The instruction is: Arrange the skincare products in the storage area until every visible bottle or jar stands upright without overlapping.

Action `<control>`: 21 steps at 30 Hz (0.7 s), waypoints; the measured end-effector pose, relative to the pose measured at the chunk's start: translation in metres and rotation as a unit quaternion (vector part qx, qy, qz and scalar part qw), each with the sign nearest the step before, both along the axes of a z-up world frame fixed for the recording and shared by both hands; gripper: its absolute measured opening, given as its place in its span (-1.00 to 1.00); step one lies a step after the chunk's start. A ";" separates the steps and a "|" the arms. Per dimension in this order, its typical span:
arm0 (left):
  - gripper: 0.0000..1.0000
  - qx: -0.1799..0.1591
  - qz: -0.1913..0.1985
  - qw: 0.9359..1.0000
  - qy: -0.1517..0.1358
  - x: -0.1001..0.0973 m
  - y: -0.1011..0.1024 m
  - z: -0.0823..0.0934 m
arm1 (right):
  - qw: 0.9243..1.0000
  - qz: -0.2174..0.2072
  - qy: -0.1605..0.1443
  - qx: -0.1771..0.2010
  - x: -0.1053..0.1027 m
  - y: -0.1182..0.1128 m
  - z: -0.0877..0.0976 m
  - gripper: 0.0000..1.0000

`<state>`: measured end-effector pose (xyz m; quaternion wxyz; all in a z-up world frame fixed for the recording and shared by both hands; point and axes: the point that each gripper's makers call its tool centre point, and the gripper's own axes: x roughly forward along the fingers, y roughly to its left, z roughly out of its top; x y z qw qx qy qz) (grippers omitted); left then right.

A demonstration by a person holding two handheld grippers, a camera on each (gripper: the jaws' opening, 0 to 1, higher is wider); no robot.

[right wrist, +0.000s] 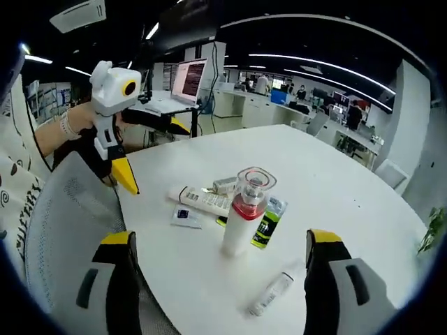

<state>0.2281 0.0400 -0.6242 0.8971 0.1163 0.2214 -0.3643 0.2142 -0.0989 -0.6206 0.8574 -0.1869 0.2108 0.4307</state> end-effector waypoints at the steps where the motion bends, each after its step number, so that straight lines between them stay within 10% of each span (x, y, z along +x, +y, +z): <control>1: 0.98 -0.001 0.002 1.000 -0.001 0.000 0.001 0.000 | 1.000 -0.002 -0.001 0.008 -0.001 0.001 0.002 0.99; 21: 0.98 -0.003 0.013 1.000 -0.005 -0.004 0.006 0.003 | 0.999 -0.035 -0.020 0.021 0.003 0.000 0.009 0.99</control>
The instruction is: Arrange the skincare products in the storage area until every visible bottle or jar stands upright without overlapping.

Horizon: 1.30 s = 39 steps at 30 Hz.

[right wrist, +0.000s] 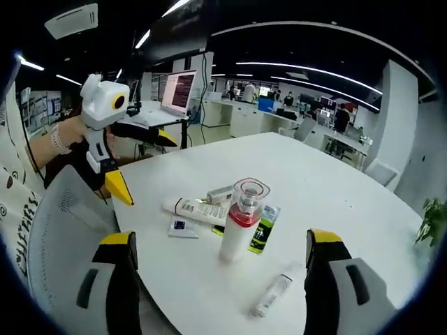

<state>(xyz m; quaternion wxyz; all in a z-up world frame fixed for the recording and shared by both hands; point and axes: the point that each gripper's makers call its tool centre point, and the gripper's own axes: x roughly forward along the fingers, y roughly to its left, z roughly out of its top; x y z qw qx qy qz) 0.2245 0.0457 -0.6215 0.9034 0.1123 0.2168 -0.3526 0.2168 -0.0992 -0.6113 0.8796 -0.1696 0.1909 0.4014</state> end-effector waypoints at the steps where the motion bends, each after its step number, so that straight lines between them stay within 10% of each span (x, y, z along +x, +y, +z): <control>1: 0.98 0.000 0.000 1.000 -0.001 0.000 0.000 0.000 | 1.000 0.000 -0.001 -0.001 0.000 0.000 0.000 0.99; 21: 0.98 0.028 -0.021 0.999 -0.006 0.007 0.000 -0.011 | 1.000 -0.015 0.019 -0.004 0.002 -0.007 -0.013 0.99; 39: 0.96 0.053 -0.019 0.997 0.050 0.026 -0.004 -0.044 | 1.000 -0.017 0.024 0.006 0.010 -0.007 -0.022 0.99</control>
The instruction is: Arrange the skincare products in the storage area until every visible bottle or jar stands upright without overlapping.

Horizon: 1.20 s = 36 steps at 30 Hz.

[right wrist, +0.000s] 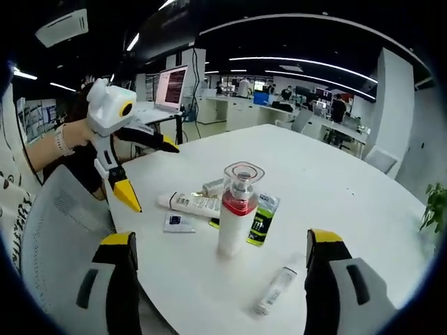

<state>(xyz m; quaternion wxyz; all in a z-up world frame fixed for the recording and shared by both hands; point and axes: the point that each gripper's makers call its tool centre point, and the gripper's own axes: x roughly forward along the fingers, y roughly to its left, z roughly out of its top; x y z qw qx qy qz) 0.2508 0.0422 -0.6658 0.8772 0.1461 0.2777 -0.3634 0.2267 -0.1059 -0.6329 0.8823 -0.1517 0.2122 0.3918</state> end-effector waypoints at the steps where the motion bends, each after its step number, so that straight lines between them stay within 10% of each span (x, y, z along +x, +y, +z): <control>1: 0.94 0.006 0.000 1.000 0.000 0.001 0.001 -0.002 | 1.000 -0.001 -0.002 0.000 0.001 0.000 0.000 0.99; 36: 0.11 0.144 -0.027 0.985 0.087 0.043 0.001 -0.082 | 1.000 -0.008 0.011 0.019 -0.006 0.001 0.000 0.99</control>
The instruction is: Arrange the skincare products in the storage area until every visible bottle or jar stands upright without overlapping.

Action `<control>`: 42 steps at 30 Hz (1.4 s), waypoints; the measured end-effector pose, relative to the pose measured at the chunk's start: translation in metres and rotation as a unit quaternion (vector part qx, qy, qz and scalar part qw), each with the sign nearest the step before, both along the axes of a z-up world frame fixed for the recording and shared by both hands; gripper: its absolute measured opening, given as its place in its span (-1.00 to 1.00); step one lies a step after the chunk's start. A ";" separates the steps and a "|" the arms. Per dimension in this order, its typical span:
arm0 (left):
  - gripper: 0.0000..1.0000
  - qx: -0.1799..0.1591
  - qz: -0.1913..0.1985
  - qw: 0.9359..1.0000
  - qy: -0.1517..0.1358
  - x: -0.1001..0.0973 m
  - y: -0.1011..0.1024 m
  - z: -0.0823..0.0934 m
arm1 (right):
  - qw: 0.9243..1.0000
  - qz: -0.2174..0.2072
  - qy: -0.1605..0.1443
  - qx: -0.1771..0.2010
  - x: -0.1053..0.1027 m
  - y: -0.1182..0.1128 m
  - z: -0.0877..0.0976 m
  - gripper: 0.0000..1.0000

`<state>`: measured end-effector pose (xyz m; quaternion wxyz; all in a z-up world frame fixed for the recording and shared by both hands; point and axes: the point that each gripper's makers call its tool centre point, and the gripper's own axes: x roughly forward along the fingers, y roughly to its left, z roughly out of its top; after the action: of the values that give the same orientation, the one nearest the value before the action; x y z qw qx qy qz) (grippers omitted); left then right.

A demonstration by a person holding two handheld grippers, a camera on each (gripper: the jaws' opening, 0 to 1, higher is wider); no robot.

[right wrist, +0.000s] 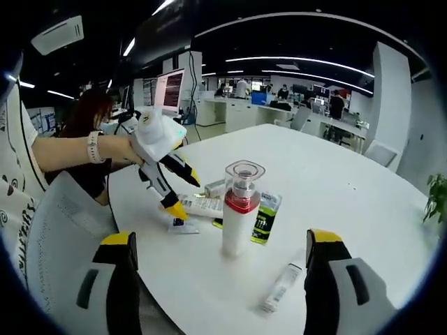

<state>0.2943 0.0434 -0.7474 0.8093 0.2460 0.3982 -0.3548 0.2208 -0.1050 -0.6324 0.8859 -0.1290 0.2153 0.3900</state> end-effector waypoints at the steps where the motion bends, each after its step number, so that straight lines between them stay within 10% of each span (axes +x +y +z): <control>1: 0.08 0.002 0.001 1.000 0.002 0.001 0.001 -0.002 | 1.000 0.001 0.000 -0.002 0.000 0.000 -0.001 0.98; 42: -0.46 0.026 -0.003 0.998 0.051 0.003 -0.009 -0.018 | 1.000 -0.008 0.016 0.009 -0.004 -0.002 -0.010 0.85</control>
<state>0.2971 0.0340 -0.7653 0.7804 0.2500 0.4471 -0.3584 0.2171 -0.1065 -0.6427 0.8867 -0.1127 0.2267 0.3870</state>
